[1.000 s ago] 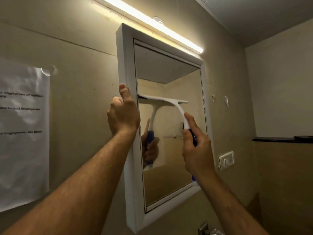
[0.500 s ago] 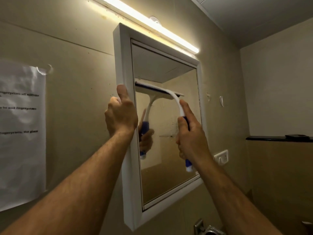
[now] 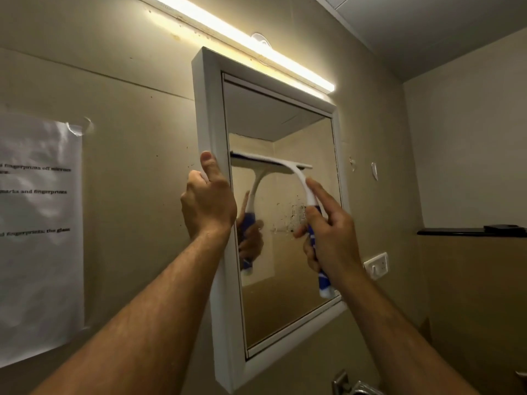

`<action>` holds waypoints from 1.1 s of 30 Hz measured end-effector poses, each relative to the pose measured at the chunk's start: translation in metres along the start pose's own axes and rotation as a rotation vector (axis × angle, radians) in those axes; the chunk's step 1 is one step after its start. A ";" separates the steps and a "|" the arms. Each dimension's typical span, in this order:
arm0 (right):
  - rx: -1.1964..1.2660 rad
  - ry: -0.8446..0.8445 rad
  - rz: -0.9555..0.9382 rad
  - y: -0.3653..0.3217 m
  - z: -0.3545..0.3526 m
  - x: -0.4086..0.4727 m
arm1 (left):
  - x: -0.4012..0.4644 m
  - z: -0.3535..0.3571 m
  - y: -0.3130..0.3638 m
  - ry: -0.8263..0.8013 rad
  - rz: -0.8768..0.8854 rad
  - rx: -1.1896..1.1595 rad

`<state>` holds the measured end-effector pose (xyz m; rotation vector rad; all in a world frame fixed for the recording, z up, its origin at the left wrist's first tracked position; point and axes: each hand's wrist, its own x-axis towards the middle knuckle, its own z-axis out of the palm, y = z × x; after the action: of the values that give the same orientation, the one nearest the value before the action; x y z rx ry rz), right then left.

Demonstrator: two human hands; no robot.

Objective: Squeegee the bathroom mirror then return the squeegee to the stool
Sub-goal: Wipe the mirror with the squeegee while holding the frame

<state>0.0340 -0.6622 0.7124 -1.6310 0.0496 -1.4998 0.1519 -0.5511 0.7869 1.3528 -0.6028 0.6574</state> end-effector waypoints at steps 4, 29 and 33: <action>-0.003 0.007 -0.001 0.017 -0.001 -0.015 | 0.001 0.000 -0.001 0.002 0.008 -0.009; -0.045 -0.006 0.070 0.054 -0.021 -0.087 | 0.001 0.001 -0.003 0.009 0.009 -0.019; 0.006 -0.017 0.085 0.032 -0.022 -0.060 | 0.000 0.000 -0.002 0.007 0.011 -0.016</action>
<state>0.0169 -0.6595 0.6432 -1.6167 0.1036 -1.4209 0.1533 -0.5512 0.7856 1.3325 -0.6086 0.6649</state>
